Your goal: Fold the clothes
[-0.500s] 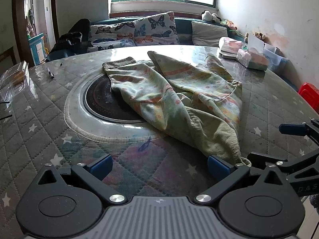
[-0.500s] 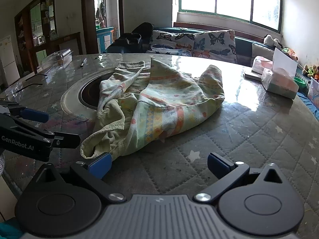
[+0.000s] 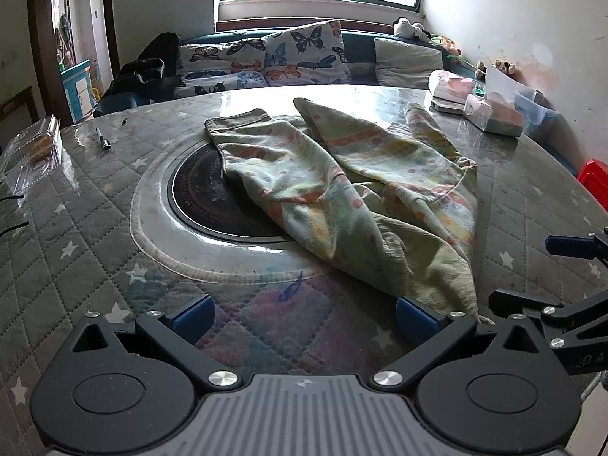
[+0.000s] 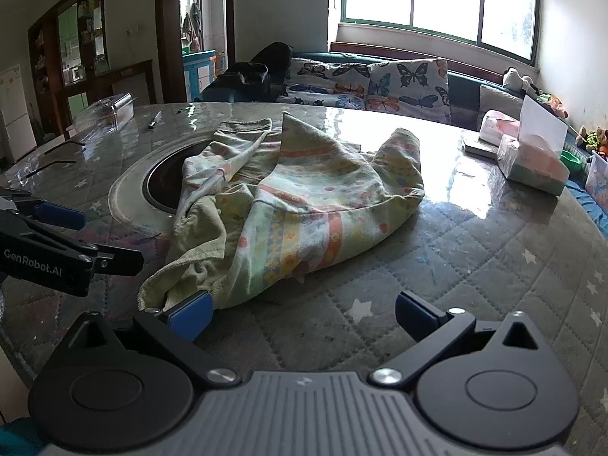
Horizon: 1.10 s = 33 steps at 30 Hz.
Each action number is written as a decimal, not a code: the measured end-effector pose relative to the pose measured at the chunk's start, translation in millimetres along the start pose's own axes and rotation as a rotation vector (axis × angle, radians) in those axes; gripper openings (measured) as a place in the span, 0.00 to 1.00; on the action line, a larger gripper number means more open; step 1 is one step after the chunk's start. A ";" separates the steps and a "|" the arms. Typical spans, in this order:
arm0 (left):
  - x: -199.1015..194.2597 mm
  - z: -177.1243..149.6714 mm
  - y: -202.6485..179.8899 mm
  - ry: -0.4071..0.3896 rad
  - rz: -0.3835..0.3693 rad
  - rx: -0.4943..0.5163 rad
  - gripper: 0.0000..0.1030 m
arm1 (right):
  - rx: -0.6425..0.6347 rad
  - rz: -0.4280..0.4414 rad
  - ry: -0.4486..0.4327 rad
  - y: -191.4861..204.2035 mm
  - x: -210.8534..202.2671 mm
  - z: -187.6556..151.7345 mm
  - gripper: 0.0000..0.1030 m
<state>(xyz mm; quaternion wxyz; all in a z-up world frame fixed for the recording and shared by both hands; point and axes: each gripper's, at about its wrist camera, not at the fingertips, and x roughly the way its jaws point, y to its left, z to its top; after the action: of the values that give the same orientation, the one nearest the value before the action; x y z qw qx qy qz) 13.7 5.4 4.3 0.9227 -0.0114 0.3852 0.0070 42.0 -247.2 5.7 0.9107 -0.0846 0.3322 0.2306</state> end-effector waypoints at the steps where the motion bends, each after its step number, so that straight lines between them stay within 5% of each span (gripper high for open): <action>1: 1.1 1.4 1.3 0.001 0.002 -0.001 1.00 | 0.000 -0.001 -0.001 -0.7 0.3 1.2 1.00; 14: 20.3 54.2 18.9 -0.056 0.050 -0.041 1.00 | -0.031 -0.013 -0.001 -18.5 23.1 34.5 1.00; 24: 79.4 97.4 3.2 -0.048 -0.008 -0.003 0.99 | -0.053 -0.037 -0.009 -38.8 56.9 78.0 0.90; 29: 112.5 108.5 3.7 -0.015 -0.037 -0.009 0.81 | -0.053 -0.032 -0.008 -47.9 80.2 102.5 0.84; 33: 128.0 108.6 15.3 0.019 -0.063 -0.024 0.55 | -0.064 0.001 0.002 -48.2 105.8 121.7 0.80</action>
<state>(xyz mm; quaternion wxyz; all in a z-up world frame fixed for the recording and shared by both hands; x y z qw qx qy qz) 180.5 24.1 -10.6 0.9186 -0.0348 0.3932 -0.0175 205.1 -213.7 30.6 0.9071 -0.1138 0.3255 0.2413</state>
